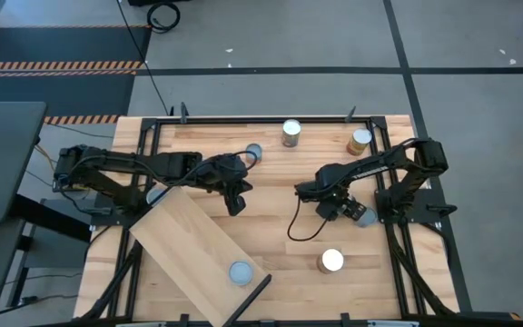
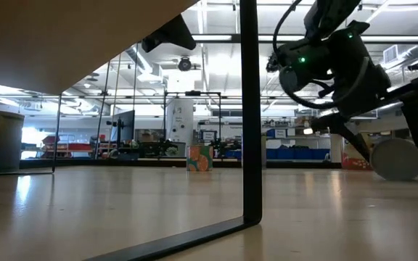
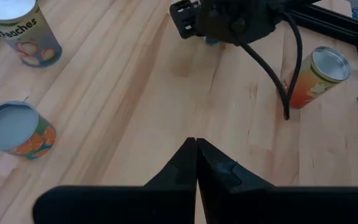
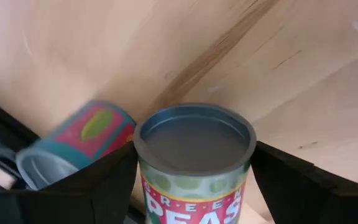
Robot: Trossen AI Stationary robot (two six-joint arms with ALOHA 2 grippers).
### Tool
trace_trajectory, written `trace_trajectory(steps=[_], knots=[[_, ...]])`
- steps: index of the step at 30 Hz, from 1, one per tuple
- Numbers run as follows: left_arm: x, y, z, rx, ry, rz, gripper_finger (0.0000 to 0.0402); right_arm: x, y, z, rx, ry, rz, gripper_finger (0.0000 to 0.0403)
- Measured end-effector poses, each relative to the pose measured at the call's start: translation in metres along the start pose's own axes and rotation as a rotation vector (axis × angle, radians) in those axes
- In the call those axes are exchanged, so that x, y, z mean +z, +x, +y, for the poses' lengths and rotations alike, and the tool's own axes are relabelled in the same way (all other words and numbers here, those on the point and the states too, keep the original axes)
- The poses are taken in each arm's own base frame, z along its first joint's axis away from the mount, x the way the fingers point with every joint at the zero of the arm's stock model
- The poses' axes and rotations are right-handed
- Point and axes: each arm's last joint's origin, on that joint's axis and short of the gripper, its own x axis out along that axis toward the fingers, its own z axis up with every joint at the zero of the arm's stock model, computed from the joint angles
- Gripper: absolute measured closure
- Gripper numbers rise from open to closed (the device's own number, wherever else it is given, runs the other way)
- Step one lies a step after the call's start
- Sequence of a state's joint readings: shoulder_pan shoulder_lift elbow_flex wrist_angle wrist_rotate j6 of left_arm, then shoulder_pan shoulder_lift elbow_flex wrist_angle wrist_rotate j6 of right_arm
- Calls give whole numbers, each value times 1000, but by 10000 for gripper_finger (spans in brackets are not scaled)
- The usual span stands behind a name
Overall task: Pick and place cans onto a shelf
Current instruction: Put the canned peas on the shelf aligned with the other canned peas
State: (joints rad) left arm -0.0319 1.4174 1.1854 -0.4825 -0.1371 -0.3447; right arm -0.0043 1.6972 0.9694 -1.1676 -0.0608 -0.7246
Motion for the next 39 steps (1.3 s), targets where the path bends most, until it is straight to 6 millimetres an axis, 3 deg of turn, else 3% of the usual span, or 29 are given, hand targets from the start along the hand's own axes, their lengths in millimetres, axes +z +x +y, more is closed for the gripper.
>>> trace_trajectory(steps=[10,17,26,32,39], knots=[[-1,0,0,4,1,11,388,0,3,-9,-22,118,-54,30],[-2,0,1,9,12,18,388,-4,2,-8,-15,172,-28,32],[-2,0,1,9,24,18,388,-22,-16,9,-30,233,-80,31],[-2,0,1,9,17,18,388,-37,4,23,5,283,-86,31],[-2,0,1,9,15,18,388,-31,28,29,-30,307,-160,35]])
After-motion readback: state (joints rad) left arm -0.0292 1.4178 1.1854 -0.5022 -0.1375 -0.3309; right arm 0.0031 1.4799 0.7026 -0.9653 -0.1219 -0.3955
